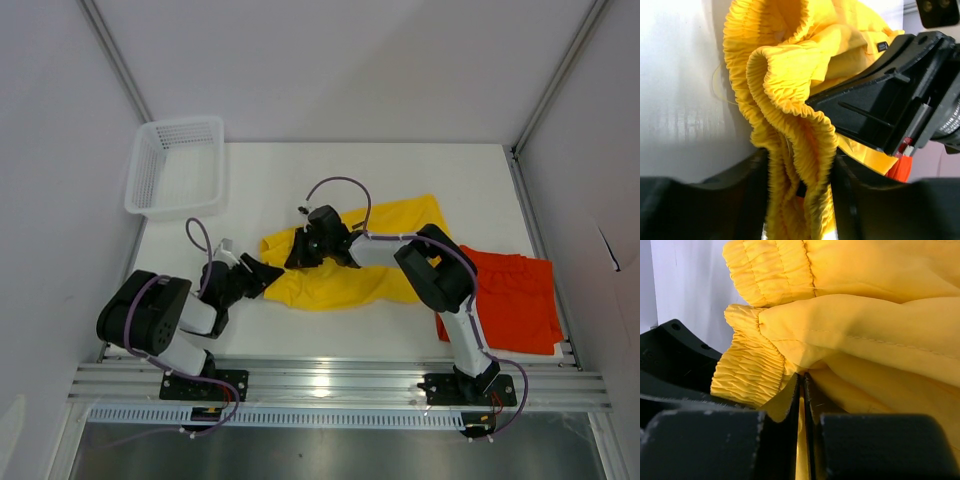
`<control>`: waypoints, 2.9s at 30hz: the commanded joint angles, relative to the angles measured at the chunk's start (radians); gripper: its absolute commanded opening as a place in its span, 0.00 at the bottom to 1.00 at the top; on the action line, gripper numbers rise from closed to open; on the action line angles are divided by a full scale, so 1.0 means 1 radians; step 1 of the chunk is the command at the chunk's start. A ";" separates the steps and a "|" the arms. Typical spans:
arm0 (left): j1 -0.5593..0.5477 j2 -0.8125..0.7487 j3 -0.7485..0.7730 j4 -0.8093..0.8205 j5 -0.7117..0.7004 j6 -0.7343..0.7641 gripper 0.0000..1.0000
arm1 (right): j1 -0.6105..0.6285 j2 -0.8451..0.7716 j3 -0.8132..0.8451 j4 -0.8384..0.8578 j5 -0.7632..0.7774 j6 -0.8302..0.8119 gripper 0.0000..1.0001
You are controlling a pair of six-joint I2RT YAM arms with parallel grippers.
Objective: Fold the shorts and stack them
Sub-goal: Fold the shorts
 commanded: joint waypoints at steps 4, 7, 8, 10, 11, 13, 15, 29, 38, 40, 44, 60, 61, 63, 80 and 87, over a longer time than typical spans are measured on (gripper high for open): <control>-0.007 0.057 0.076 0.042 -0.054 0.018 0.28 | 0.035 0.039 -0.018 -0.057 -0.037 -0.006 0.13; -0.007 0.049 0.101 -0.017 -0.071 0.038 0.14 | 0.021 0.010 -0.009 -0.059 -0.043 -0.011 0.36; -0.007 0.034 0.104 -0.071 -0.076 0.057 0.07 | 0.018 0.001 0.000 -0.063 -0.044 -0.018 0.41; -0.007 0.006 0.133 -0.151 -0.096 0.075 0.00 | 0.000 -0.022 0.050 -0.126 -0.038 -0.049 0.45; -0.006 -0.029 0.142 -0.234 -0.105 0.097 0.00 | -0.007 -0.032 0.067 -0.157 -0.029 -0.064 0.45; 0.004 -0.095 0.156 -0.350 -0.125 0.120 0.00 | -0.036 -0.068 0.084 -0.204 -0.011 -0.098 0.45; 0.010 -0.140 0.170 -0.419 -0.133 0.140 0.00 | -0.054 -0.088 0.081 -0.214 -0.003 -0.104 0.43; 0.111 -0.272 0.363 -0.950 -0.251 0.302 0.00 | -0.241 -0.197 -0.024 -0.232 -0.069 -0.132 0.54; 0.269 -0.293 0.408 -1.047 -0.284 0.350 0.00 | -0.307 -0.257 -0.217 -0.182 -0.124 -0.109 0.53; 0.295 -0.278 0.418 -1.045 -0.294 0.353 0.00 | -0.329 -0.279 -0.251 -0.198 -0.123 -0.124 0.50; 0.343 -0.246 0.431 -1.021 -0.271 0.356 0.00 | -0.361 -0.340 -0.346 -0.200 -0.104 -0.141 0.48; 0.353 -0.216 0.421 -0.958 -0.297 0.410 0.00 | -0.586 -0.673 -0.459 -0.413 0.037 -0.257 0.71; 0.353 -0.213 0.423 -0.956 -0.295 0.410 0.00 | -0.600 -0.681 -0.469 -0.413 0.026 -0.264 0.71; 0.355 -0.207 0.426 -0.956 -0.295 0.411 0.00 | -0.634 -0.691 -0.494 -0.419 0.019 -0.273 0.71; 0.353 -0.200 0.426 -0.956 -0.292 0.419 0.00 | -0.648 -0.661 -0.515 -0.404 0.002 -0.290 0.27; 0.353 -0.196 0.431 -0.961 -0.294 0.419 0.00 | -0.651 -0.619 -0.514 -0.410 0.014 -0.287 0.00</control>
